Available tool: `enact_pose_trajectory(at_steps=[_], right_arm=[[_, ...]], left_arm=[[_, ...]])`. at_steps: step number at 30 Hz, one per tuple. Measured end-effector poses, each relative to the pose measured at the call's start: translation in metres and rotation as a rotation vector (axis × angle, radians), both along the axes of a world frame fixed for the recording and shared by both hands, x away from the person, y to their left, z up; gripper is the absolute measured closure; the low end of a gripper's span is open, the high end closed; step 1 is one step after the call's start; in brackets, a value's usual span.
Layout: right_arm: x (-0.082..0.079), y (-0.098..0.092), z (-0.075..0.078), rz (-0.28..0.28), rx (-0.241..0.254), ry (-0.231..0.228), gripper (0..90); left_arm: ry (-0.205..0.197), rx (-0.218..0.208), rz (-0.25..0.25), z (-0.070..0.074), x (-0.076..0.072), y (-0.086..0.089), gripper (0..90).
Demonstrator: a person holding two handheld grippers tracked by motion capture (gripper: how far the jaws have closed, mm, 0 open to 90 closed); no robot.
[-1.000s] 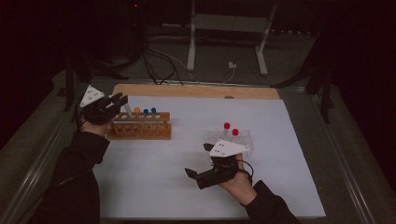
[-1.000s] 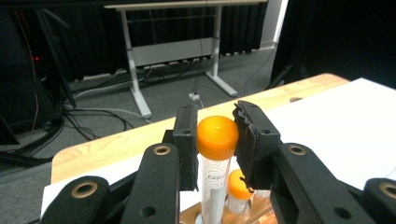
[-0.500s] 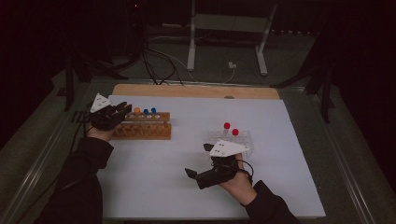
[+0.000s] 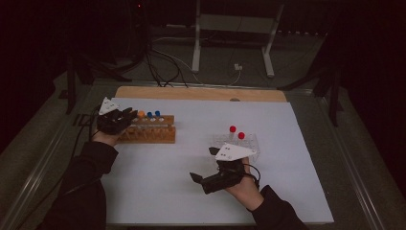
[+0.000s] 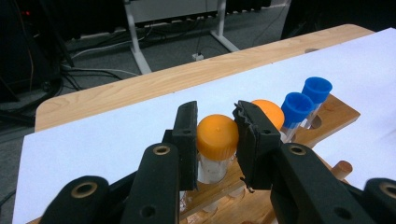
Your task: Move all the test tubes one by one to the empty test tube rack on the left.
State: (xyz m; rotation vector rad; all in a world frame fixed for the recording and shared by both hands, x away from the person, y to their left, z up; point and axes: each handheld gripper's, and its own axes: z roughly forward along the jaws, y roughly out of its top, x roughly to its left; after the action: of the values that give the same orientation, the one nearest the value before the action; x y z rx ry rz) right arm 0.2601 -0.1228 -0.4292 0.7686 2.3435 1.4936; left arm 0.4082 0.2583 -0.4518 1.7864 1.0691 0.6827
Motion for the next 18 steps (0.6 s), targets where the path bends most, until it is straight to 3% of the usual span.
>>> enact_pose_trajectory(at_steps=[7,16,18], right_arm=[[0.0,-0.001,0.002,-0.002,0.006,-0.005,0.0],[0.002,-0.01,0.01,-0.025,0.022,-0.029,0.0],[0.004,-0.015,0.013,-0.039,0.026,-0.04,0.0]], left_arm=[[0.024,0.001,-0.003,0.003,0.0,0.002,70.2],[-0.011,-0.015,-0.01,0.022,-0.016,0.006,44.1],[-0.031,-0.047,-0.053,0.027,-0.024,0.008,38.4]])
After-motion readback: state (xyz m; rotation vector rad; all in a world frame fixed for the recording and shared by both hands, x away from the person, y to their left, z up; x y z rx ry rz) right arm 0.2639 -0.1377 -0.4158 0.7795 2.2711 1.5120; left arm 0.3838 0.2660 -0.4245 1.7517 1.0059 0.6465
